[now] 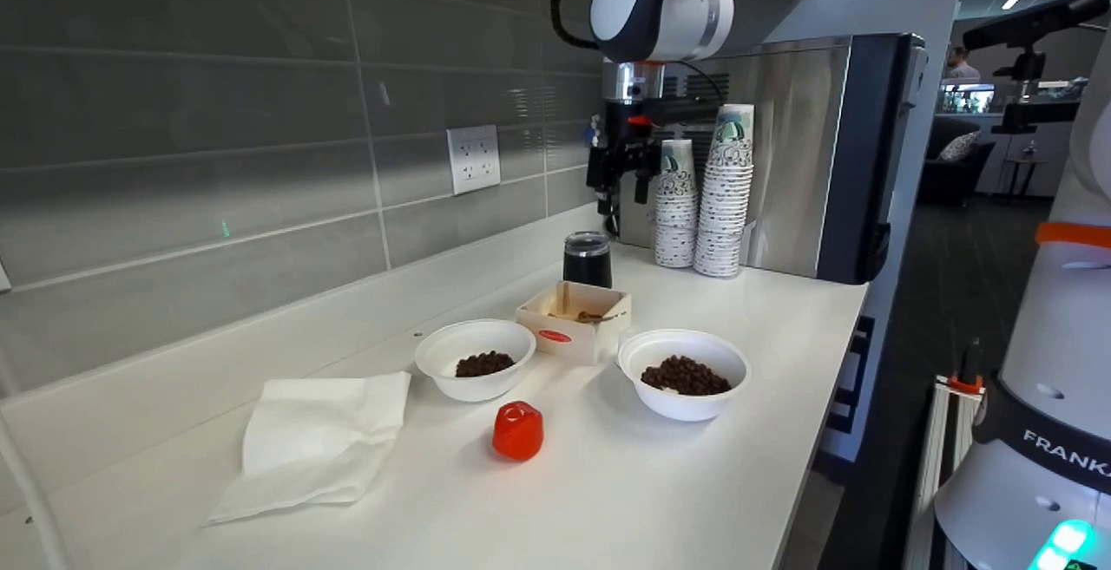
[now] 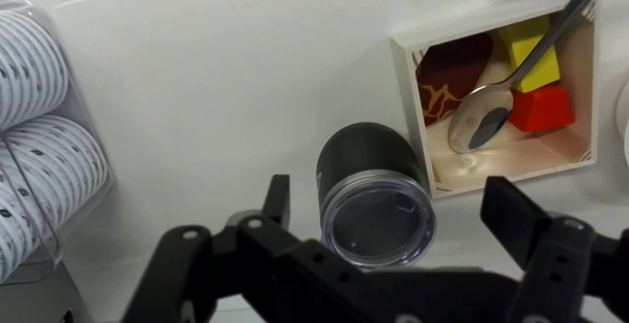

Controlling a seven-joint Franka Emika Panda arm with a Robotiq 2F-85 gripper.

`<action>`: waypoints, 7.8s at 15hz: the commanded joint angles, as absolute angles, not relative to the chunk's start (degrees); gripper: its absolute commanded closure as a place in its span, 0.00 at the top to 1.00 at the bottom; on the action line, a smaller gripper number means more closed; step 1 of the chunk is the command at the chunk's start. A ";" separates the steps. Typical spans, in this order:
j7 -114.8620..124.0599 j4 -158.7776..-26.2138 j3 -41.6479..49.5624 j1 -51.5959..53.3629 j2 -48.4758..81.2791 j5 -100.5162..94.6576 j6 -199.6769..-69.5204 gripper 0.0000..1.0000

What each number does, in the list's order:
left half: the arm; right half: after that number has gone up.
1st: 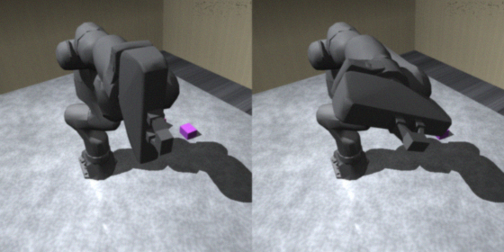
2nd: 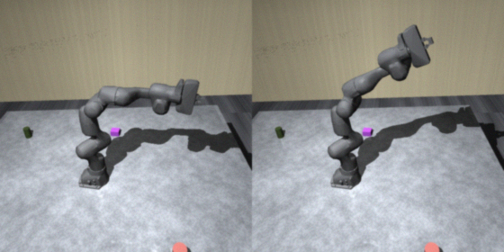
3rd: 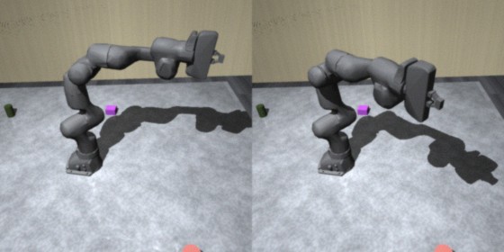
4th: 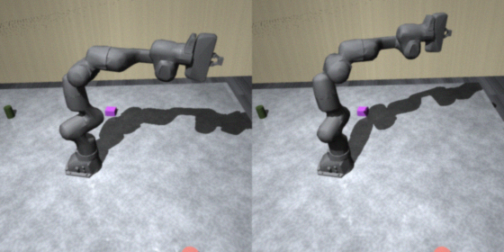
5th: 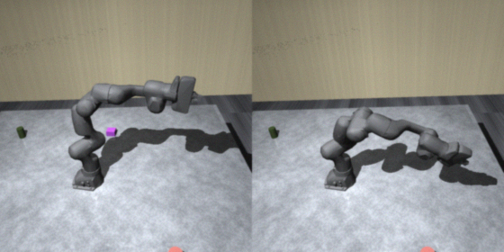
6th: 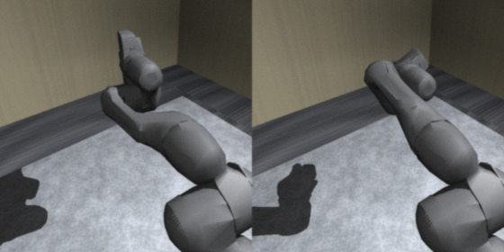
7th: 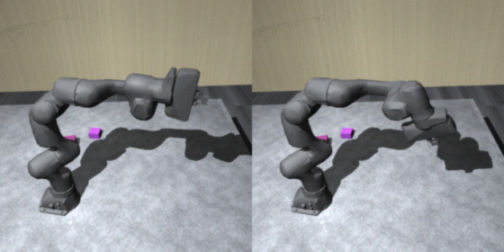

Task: Remove the lid from the black cup

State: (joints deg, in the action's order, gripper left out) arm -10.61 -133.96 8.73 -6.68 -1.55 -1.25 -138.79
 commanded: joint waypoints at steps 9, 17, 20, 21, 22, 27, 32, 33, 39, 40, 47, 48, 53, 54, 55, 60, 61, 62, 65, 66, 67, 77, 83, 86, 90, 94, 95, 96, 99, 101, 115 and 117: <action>-12.70 -125.40 7.36 -7.51 9.41 -1.06 -140.69 1.00; -14.35 -121.03 5.77 -7.83 13.49 1.01 -140.08 1.00; -14.34 -119.34 5.49 -8.06 14.91 0.95 -139.77 1.00; -14.21 -118.75 5.46 -8.08 15.48 0.79 -139.60 1.00; -14.09 -118.29 5.41 -8.13 16.02 0.67 -139.48 1.00; -14.11 -116.74 5.13 -8.53 18.11 0.68 -138.96 1.00; -14.05 -116.32 4.42 -8.31 18.80 0.60 -138.97 1.00; -14.07 -116.33 4.25 -8.28 18.81 0.60 -138.96 1.00; -13.90 -116.83 3.78 -8.20 18.69 0.36 -138.98 1.00; -13.84 -116.87 3.83 -8.19 18.72 0.24 -138.95 1.00; -13.63 -117.23 4.01 -8.08 18.11 -0.18 -138.87 0.63; -13.78 -117.38 3.91 -8.12 17.82 0.02 -138.67 0.63; -13.98 -118.55 3.58 -7.88 15.70 0.08 -137.28 0.63; -13.60 -118.67 3.58 -7.80 15.24 0.13 -136.71 0.63; -13.24 -118.81 3.64 -7.71 14.81 0.04 -136.40 0.63; -9.75 -118.81 4.76 -6.95 13.54 -1.89 -133.25 0.63; -9.01 -118.72 4.98 -6.91 13.68 -2.23 -132.47 0.63; -7.21 -118.92 5.54 -6.55 13.85 -3.82 -132.65 0.63; -5.19 -120.02 6.25 -6.42 15.08 -6.44 -134.78 0.63; -5.02 -120.26 6.33 -6.55 15.47 -6.75 -135.08 0.63; -4.87 -120.48 6.39 -6.64 15.72 -6.92 -135.19 0.63; -4.91 -121.86 6.50 -6.45 14.87 -7.64 -134.82 1.00; -4.74 -122.99 6.50 -6.05 13.59 -8.30 -134.44 1.00; -4.31 -123.77 6.60 -5.95 12.64 -8.95 -134.05 1.00; -4.30 -125.21 6.52 -6.14 11.24 -8.80 -133.38 1.00; -3.94 -126.73 6.63 -6.08 9.94 -9.27 -133.33 1.00; -3.83 -127.05 6.67 -6.08 9.74 -9.44 -133.35 0.99; -3.61 -127.32 6.75 -6.10 9.60 -9.76 -133.40 0.74; -3.31 -128.17 6.90 -6.23 8.97 -10.19 -133.42 0.65; -3.34 -128.60 6.99 -6.30 8.33 -10.21 -133.37 0.65; -5.47 -133.49 6.78 -6.94 0.26 -7.48 -133.43 0.65; -5.75 -136.45 6.76 -6.92 -2.71 -6.87 -133.83 0.65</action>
